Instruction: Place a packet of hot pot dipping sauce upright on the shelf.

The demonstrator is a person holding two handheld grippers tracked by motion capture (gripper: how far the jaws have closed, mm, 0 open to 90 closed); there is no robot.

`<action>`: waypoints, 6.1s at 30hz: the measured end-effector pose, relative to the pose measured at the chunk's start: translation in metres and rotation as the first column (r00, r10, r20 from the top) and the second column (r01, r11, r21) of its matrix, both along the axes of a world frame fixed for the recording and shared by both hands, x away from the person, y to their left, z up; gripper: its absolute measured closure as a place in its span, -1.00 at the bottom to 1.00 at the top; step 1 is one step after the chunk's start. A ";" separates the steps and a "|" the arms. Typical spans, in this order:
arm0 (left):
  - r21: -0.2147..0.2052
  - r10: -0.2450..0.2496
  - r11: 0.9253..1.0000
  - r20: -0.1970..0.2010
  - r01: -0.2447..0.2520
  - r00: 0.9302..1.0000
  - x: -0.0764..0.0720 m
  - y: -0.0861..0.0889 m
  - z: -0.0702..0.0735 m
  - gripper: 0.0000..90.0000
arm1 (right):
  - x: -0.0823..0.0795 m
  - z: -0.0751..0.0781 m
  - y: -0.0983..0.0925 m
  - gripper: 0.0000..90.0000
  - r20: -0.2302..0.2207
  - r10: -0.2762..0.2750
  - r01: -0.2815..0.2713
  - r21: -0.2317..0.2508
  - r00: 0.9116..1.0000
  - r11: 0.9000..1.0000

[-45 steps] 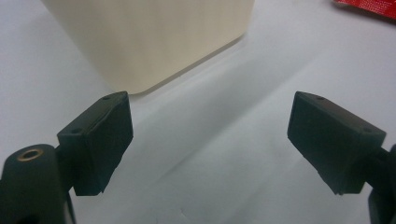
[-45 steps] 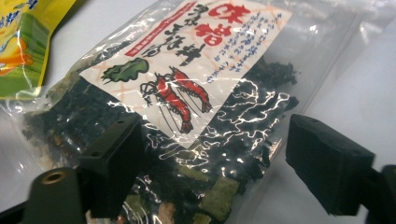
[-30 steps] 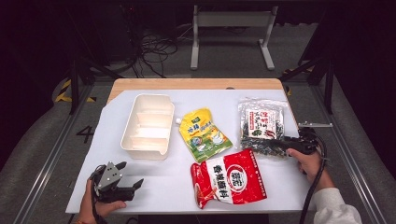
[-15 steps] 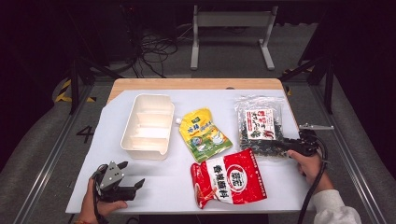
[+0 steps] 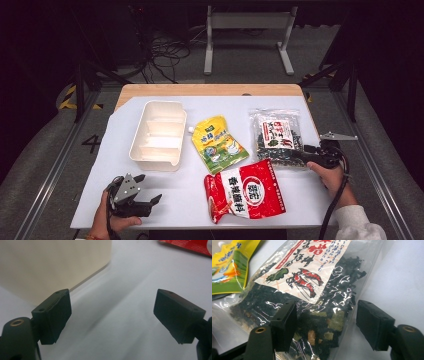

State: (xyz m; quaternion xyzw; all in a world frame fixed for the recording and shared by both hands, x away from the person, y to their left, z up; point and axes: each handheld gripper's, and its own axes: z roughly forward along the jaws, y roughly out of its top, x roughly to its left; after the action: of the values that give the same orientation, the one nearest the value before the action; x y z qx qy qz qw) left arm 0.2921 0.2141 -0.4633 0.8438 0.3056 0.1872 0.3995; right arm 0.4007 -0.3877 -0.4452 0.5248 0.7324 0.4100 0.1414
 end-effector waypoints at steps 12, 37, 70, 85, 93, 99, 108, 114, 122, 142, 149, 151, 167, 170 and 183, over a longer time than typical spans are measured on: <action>0.012 -0.044 0.999 -0.021 0.044 0.999 -0.002 -0.010 -0.002 -0.65 | -0.050 0.027 0.018 -0.26 0.101 0.069 -0.067 -0.025 0.992 0.997; -0.004 -0.144 0.990 -0.020 0.144 0.989 0.010 -0.044 0.006 -0.65 | -0.089 0.008 0.121 0.88 -0.075 0.563 -0.563 0.026 0.823 0.826; -0.151 -0.505 0.858 -0.066 0.491 0.861 0.036 -0.121 0.038 0.80 | -0.094 0.079 0.218 0.97 0.267 0.726 -0.604 -0.415 0.634 0.680; -0.198 -0.470 0.858 0.070 0.474 0.880 0.024 -0.105 0.068 0.94 | -0.124 0.103 0.130 -0.29 0.437 0.454 -0.438 -0.145 0.776 0.887; -0.256 -0.385 0.874 0.155 0.414 0.910 0.033 -0.078 0.093 0.95 | -0.123 0.071 0.110 -0.34 0.319 0.423 -0.391 -0.163 0.848 0.906; -0.286 -0.307 0.890 0.202 0.355 0.930 0.051 -0.053 0.107 0.96 | -0.117 0.052 0.106 -0.34 0.264 0.416 -0.368 -0.212 0.870 0.905; -0.284 -0.205 0.921 0.224 0.265 0.953 0.082 -0.024 0.127 0.96 | -0.117 0.028 0.097 -0.47 0.209 0.410 -0.348 -0.281 0.888 0.895; -0.278 -0.149 0.938 0.223 0.209 0.963 0.108 -0.008 0.135 0.96 | -0.118 0.020 0.095 -0.50 0.180 0.405 -0.339 -0.311 0.896 0.888; -0.282 -0.092 0.949 0.190 0.145 0.977 0.147 0.008 0.129 0.96 | -0.119 0.010 0.097 -0.51 0.142 0.397 -0.339 -0.316 0.907 0.886; -0.216 -0.097 0.969 0.122 0.121 0.988 0.226 -0.016 0.104 0.95 | -0.134 -0.002 0.089 -0.51 0.096 0.373 -0.326 -0.321 0.923 0.889; -0.188 -0.061 0.979 0.088 0.076 0.994 0.236 -0.020 0.095 0.90 | -0.139 -0.001 0.089 -0.51 0.099 0.378 -0.329 -0.327 0.920 0.886; -0.208 -0.033 0.977 0.082 0.050 0.996 0.237 -0.018 0.094 0.83 | -0.140 -0.001 0.089 -0.51 0.098 0.378 -0.329 -0.327 0.921 0.886; -0.007 -0.001 1.000 0.005 0.001 1.000 0.234 -0.006 0.091 0.97 | -0.138 0.000 0.090 -0.51 0.095 0.381 -0.333 -0.329 0.920 0.884; -0.019 0.012 1.000 -0.005 -0.012 1.000 0.235 -0.003 0.086 0.98 | -0.137 0.000 0.091 -0.51 0.094 0.380 -0.334 -0.318 0.920 0.887; -0.025 0.071 0.997 -0.031 -0.072 0.997 0.231 -0.002 0.078 0.83 | -0.128 0.007 0.103 -0.47 0.121 0.381 -0.335 -0.288 0.917 0.897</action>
State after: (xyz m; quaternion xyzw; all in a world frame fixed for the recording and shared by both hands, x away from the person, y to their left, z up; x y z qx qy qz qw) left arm 0.5231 0.2124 -0.3853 0.8296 0.3443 0.1845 0.3990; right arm 0.2724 -0.2847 -0.4380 0.3194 0.8491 0.3731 0.1945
